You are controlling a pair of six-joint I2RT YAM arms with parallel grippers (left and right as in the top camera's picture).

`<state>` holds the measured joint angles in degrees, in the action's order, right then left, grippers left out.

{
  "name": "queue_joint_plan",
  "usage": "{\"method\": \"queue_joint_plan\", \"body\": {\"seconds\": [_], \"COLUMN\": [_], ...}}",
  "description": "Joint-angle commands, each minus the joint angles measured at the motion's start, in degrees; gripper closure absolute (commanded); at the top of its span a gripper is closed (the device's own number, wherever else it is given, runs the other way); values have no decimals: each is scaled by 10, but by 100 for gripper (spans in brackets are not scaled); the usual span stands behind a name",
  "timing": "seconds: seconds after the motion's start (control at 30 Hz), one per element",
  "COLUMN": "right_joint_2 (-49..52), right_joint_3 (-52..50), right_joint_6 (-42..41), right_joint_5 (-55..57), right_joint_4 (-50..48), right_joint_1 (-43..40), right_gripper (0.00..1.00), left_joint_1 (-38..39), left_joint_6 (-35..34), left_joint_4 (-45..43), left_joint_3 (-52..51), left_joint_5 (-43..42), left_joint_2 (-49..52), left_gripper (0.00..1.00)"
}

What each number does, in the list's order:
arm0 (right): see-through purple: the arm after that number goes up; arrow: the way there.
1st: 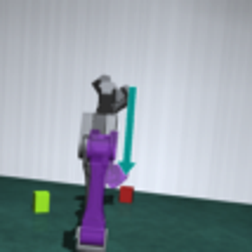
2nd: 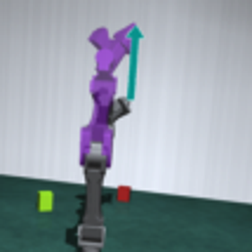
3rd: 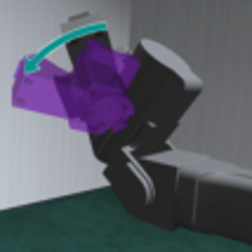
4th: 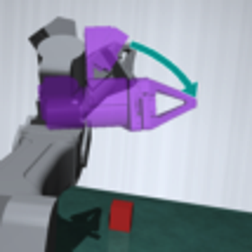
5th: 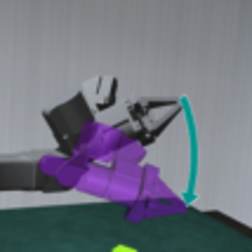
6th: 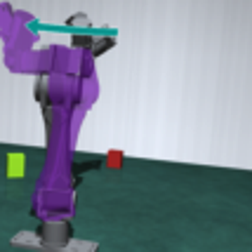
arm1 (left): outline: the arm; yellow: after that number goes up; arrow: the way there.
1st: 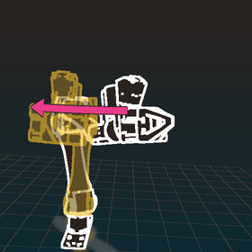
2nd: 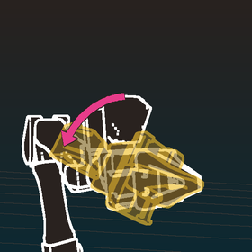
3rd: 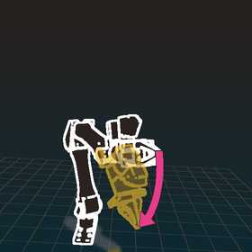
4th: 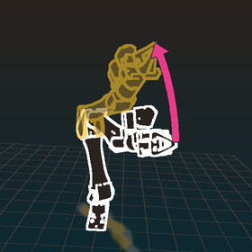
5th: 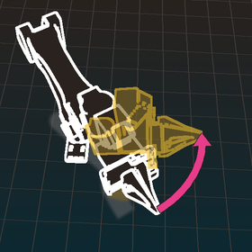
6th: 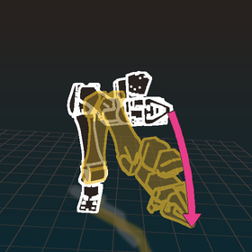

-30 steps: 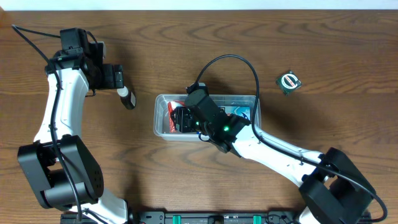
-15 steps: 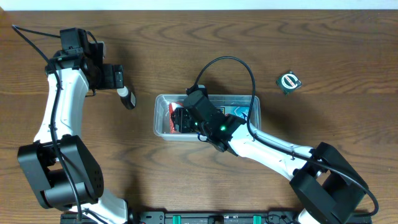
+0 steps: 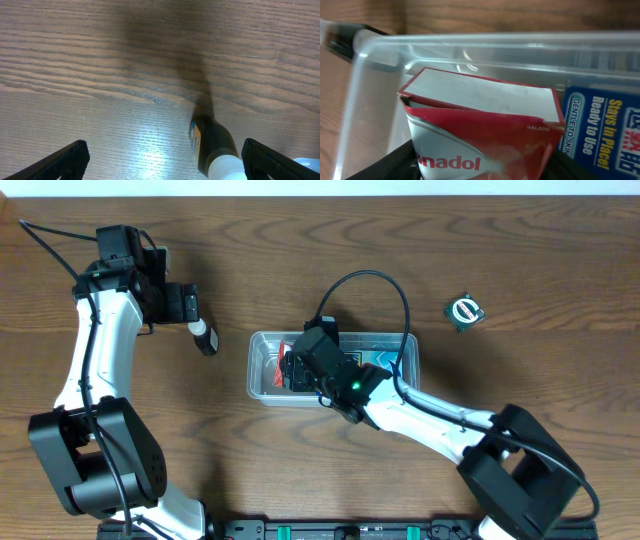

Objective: Pack container
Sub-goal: 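Lower the red packet into the container beside the boxes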

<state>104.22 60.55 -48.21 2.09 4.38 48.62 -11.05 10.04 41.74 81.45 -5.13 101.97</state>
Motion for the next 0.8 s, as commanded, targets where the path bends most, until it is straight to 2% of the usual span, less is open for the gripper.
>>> {"method": "queue_joint_plan", "body": {"seconds": [0.0, 0.27, 0.53, 0.77], "right_joint_2": [8, 8, 8, 7], "right_joint_3": [1, 1, 5, 19], "right_joint_6": [-10, -10, 8, 38], "right_joint_5": [5, 4, 4, 4], "right_joint_4": [-5, -3, -8, -8], "right_joint_1": [4, 4, 5, 9], "right_gripper": [34, 33, 20, 20], "left_joint_1": [-2, -2, -2, -2], "left_joint_6": [-9, -9, -9, -9], "left_joint_4": [0, 0, 0, 0], "left_joint_3": [-3, -3, -3, -3], "left_joint_5": [7, 7, 7, 7], "left_joint_2": [6, 6, 6, 6], "left_gripper": [2, 2, 2, 2]}}
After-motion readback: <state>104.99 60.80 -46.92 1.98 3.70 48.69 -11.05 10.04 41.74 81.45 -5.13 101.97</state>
